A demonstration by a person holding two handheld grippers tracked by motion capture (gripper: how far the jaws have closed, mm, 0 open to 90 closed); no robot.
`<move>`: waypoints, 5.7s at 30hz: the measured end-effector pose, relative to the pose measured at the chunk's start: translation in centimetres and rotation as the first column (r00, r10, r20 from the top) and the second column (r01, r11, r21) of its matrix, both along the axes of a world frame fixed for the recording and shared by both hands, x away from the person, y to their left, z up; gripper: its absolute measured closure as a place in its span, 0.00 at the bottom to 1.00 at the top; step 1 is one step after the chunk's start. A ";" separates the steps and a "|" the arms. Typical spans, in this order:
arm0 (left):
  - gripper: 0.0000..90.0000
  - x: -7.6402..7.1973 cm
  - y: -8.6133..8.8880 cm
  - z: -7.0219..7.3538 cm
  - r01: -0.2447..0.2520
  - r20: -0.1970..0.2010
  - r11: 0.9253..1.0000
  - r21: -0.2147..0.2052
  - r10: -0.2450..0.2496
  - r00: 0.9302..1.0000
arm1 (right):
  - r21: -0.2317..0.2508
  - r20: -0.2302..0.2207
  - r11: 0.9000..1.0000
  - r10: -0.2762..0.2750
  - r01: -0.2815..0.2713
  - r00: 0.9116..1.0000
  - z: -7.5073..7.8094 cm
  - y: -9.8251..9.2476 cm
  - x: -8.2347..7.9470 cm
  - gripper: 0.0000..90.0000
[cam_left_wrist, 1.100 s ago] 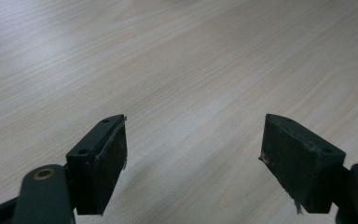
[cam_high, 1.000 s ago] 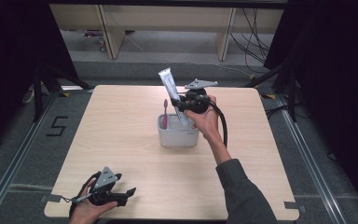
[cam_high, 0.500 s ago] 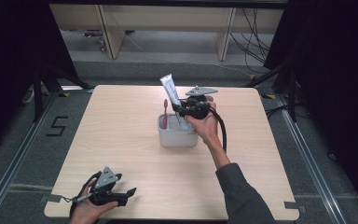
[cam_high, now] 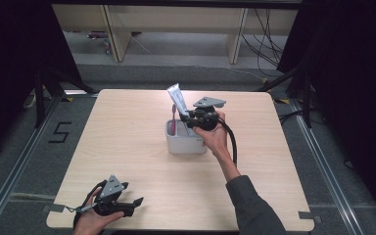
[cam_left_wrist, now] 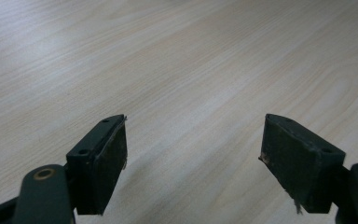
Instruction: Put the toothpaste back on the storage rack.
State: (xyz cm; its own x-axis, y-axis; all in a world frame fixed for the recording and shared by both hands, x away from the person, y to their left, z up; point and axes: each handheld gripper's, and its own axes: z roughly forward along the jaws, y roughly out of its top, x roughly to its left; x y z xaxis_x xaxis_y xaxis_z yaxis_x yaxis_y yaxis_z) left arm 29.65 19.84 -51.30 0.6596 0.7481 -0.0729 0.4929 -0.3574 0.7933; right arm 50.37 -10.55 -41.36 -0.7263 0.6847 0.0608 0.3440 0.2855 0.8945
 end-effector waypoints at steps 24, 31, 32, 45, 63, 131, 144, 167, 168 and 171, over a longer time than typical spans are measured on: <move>0.25 -0.1 -0.1 0.2 0.029 -0.006 0.999 0.021 -0.028 1.000 | -0.115 -0.030 0.993 -0.008 0.004 1.000 -1.7 -0.1 -1.4 0.69; 0.25 -0.2 -0.3 0.1 0.021 -0.005 1.000 0.004 -0.021 1.000 | -0.049 0.017 0.999 0.002 -0.002 1.000 -0.3 -0.8 -2.2 0.57; 0.25 -0.1 -0.2 0.2 0.031 -0.005 0.999 0.022 -0.031 0.999 | -0.037 0.005 0.999 -0.009 0.009 1.000 -0.2 -0.8 -2.5 0.55; 0.25 -0.1 -0.1 0.1 0.026 -0.004 1.000 0.017 -0.026 1.000 | -0.029 0.030 1.000 -0.007 0.008 1.000 0.8 -3.5 -5.2 0.45; 0.24 -0.1 0.0 0.2 0.027 0.002 1.000 0.010 -0.027 1.000 | -0.021 -0.016 1.000 -0.024 0.023 1.000 0.4 -5.6 -7.9 0.38; 0.24 -0.3 -0.1 0.1 0.015 0.006 1.000 0.015 -0.015 1.000 | -0.074 -0.164 0.997 -0.049 0.037 0.985 -5.7 -9.2 -15.4 0.24; 0.24 -0.3 0.0 0.0 0.022 0.005 0.999 0.028 -0.022 1.000 | -0.071 -0.179 0.997 -0.044 0.031 0.983 -6.5 -10.1 -16.9 0.21; 0.19 -0.3 0.0 0.0 0.022 -0.008 0.999 0.040 -0.021 1.000 | -0.080 -0.214 0.995 -0.068 0.052 0.974 -7.7 -12.0 -19.5 0.18; 0.19 -0.3 0.0 0.0 0.023 -0.009 0.999 0.040 -0.023 1.000 | -0.068 -0.228 0.996 -0.074 0.061 0.971 -7.7 -12.0 -19.7 0.18; 0.19 -0.3 0.0 0.0 0.021 -0.008 0.999 0.040 -0.020 1.000 | -0.090 -0.215 0.995 -0.065 0.047 0.974 -7.8 -12.3 -19.9 0.18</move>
State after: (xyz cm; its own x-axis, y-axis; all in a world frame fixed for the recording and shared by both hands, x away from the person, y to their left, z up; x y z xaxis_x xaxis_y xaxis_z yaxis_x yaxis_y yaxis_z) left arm 29.32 19.84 -51.32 0.6745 0.7367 -0.0488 0.4914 -0.3986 0.7743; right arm 30.52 -22.87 -49.12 -0.6625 0.7332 0.1535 0.5453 0.3314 0.7700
